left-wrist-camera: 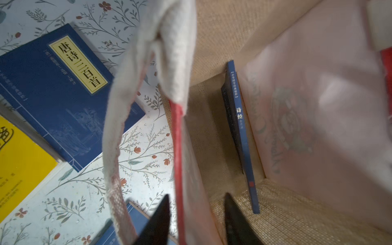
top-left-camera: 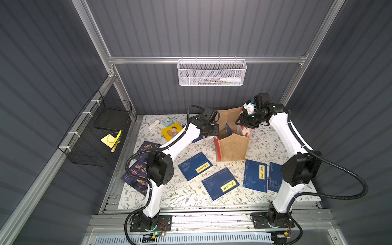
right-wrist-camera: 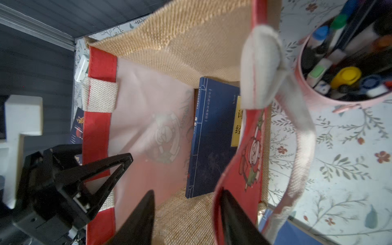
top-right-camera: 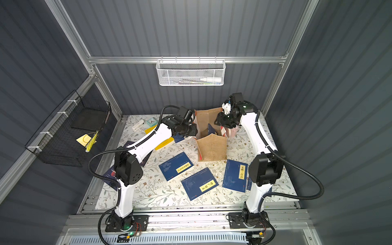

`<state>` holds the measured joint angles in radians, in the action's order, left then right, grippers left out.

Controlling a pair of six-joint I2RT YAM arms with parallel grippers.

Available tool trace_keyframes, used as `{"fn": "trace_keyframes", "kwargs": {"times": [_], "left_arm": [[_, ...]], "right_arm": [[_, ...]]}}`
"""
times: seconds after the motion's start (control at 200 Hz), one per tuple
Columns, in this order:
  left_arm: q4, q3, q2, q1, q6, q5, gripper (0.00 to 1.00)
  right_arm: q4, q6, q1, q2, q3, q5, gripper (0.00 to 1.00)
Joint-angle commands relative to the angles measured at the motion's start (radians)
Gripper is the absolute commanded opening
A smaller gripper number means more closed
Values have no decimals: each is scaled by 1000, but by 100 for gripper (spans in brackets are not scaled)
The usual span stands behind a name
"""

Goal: Put the books into the canvas bag
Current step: Pick up the book from the center of the board.

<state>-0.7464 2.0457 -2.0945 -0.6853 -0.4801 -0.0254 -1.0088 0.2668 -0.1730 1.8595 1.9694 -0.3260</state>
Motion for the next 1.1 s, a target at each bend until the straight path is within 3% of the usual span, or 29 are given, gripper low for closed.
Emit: {"fn": "trace_keyframes", "kwargs": {"times": [0.0, 0.21, 0.41, 0.6, 0.765, 0.826, 0.946, 1.096], "left_arm": [[-7, 34, 31, 7, 24, -55, 57], [28, -43, 131, 9, 63, -81, 67], [54, -176, 292, 48, 99, -106, 71], [85, -404, 479, 82, 133, -104, 73], [127, -664, 598, 89, 143, 37, 74], [149, -741, 608, 89, 138, 126, 76], [182, -850, 567, 86, 117, 306, 76], [280, -964, 509, 32, 68, 329, 71]], "right_arm": [[-79, 26, 2, -13, 55, 131, 62], [-78, 62, -5, -127, -17, 185, 70], [-34, 120, -8, -317, -206, 224, 70], [-34, 181, -8, -558, -436, 263, 69], [-72, 276, -25, -813, -705, 232, 65], [-84, 333, -73, -891, -815, 235, 63], [-52, 521, -267, -1000, -1041, 265, 62], [154, 823, -594, -1026, -1275, 313, 62]]}}
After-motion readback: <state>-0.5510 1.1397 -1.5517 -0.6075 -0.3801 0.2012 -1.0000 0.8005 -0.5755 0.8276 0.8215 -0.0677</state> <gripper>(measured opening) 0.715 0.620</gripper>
